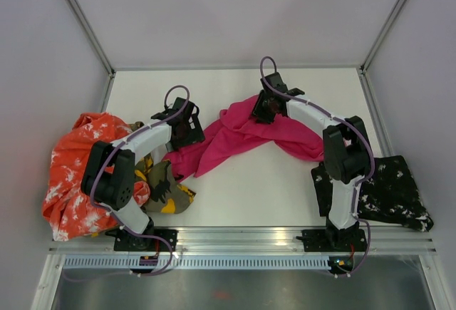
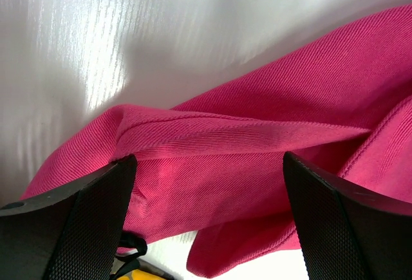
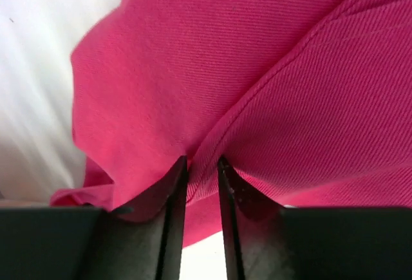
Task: Fold and stack the trousers
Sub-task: Flatten the trousers out
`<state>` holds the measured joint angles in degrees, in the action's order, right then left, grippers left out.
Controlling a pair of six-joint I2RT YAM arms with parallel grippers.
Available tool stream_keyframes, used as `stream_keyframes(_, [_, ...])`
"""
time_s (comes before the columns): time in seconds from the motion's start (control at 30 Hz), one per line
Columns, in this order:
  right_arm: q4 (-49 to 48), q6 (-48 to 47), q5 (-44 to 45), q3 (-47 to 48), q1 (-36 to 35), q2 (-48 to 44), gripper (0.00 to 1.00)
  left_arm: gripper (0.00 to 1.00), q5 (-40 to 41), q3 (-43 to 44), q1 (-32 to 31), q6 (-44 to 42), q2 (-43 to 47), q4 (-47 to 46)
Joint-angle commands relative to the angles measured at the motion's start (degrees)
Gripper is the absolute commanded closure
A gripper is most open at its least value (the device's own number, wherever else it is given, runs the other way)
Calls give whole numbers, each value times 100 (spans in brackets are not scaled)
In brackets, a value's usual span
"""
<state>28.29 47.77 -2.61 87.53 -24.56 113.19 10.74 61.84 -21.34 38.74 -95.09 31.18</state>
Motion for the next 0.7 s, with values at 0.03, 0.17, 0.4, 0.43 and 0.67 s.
stream_keyframes(0.03, [-26,58,76,220,-76,72,86,0,261,-67,16,-174,105,-50])
stream_keyframes(0.17, [325,-188,506,712,-67,-33,100,0,218,-50,25,-148,78,-103])
stream_keyframes(0.4, [572,-321,990,1249,521,-657,100,2,191,73,51,-314,35,-358])
stream_keyframes(0.43, [572,-356,1060,1275,748,-771,100,3,183,82,69,-367,8,-454])
stream_keyframes(0.67, [572,-681,1166,1293,1804,-904,100,7,-415,-6,86,-1665,-168,-1403])
